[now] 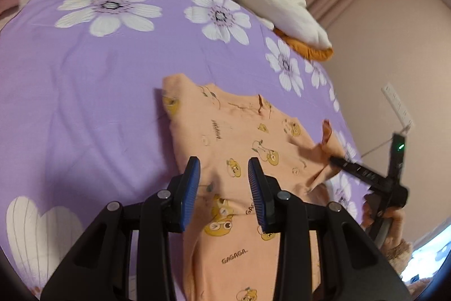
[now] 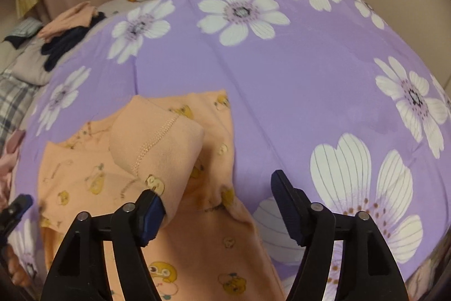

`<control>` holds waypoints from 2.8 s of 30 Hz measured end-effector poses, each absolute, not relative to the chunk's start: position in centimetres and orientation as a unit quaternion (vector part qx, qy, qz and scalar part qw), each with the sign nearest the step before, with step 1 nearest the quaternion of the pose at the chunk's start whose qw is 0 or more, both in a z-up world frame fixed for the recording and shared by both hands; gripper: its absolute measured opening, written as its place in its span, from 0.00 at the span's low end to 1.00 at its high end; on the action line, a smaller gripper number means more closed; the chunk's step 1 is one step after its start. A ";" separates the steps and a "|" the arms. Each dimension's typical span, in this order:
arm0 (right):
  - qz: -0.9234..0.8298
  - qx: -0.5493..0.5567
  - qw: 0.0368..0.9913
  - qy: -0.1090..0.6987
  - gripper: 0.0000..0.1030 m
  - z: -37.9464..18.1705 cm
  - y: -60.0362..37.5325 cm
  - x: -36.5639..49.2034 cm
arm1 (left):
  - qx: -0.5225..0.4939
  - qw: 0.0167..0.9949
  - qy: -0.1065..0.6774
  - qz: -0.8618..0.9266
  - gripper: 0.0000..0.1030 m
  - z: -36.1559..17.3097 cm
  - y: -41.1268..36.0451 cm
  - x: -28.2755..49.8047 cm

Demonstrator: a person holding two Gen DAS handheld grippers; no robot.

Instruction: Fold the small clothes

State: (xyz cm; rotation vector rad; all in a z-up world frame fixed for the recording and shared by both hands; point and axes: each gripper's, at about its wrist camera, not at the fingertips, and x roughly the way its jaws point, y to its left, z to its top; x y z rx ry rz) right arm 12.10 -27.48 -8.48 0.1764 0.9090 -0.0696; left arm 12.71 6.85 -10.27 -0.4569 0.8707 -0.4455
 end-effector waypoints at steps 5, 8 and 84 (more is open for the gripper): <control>0.010 0.128 0.890 0.437 0.65 -8.6 -28.5 15.1 | -0.201 0.846 0.457 -0.185 0.31 -12.3 5.3 15.3; 0.052 0.165 0.885 0.432 0.26 -8.6 -28.2 16.5 | -0.165 0.858 0.468 -0.128 0.00 -13.4 5.1 16.1; 0.129 0.161 0.932 0.299 0.02 -0.2 -27.2 21.2 | -0.160 0.856 0.458 -0.180 0.01 -14.6 3.3 13.7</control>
